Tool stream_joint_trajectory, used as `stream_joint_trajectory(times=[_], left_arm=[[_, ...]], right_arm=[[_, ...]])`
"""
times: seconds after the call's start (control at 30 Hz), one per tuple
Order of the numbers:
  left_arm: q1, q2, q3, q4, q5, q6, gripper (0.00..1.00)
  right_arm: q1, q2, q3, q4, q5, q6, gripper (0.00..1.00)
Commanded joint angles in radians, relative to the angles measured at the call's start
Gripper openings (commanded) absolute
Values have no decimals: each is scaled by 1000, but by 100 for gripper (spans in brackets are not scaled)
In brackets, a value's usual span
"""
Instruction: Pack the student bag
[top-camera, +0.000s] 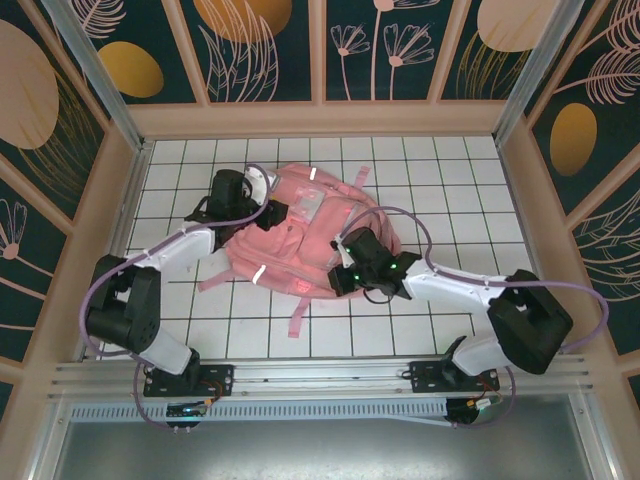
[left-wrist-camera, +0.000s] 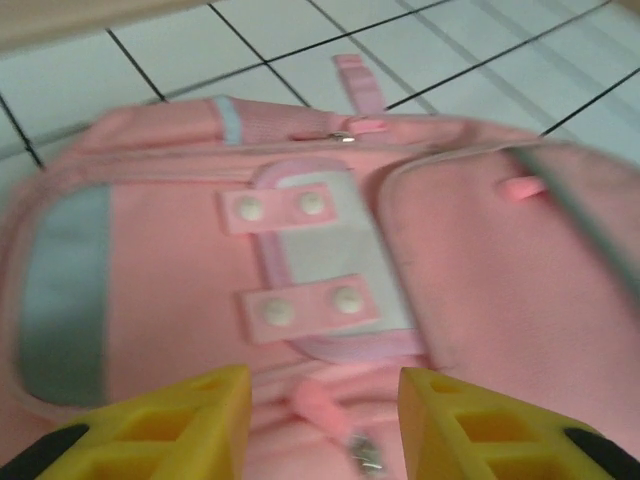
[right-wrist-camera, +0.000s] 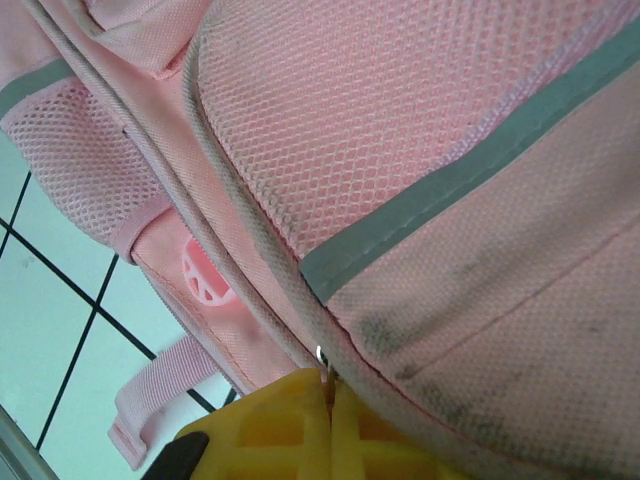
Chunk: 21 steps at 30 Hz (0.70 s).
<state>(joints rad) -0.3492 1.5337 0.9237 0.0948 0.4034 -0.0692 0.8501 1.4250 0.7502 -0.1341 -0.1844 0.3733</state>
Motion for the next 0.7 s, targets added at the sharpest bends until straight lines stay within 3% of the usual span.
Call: stream_joint_trajectory(times=[0.0,0.07,0.1,0.17,0.3,0.53,0.67], left_arm=[[-22,-111,-85,-68,111,-386,47],[-52,-143,-100,-155,66,-496,50],[-67,-143,-103,-177,96,-539,50],[-99,-136,-108,-174,141,-619,46],[-151,-132,-134,-104,93,-795,42],[-180,-110,-138,-140,-6,-910,41],[-188,-136,-160,-183,-75,-962,46]], right_arm=[[5,33,55,111,-26,38,0],[9,34,48,137,-28,44,0],[10,34,43,151,-33,48,0],[12,31,30,178,-49,54,0],[18,28,14,231,-62,78,0],[48,72,52,252,-54,85,0],[65,94,64,269,-39,82,0]])
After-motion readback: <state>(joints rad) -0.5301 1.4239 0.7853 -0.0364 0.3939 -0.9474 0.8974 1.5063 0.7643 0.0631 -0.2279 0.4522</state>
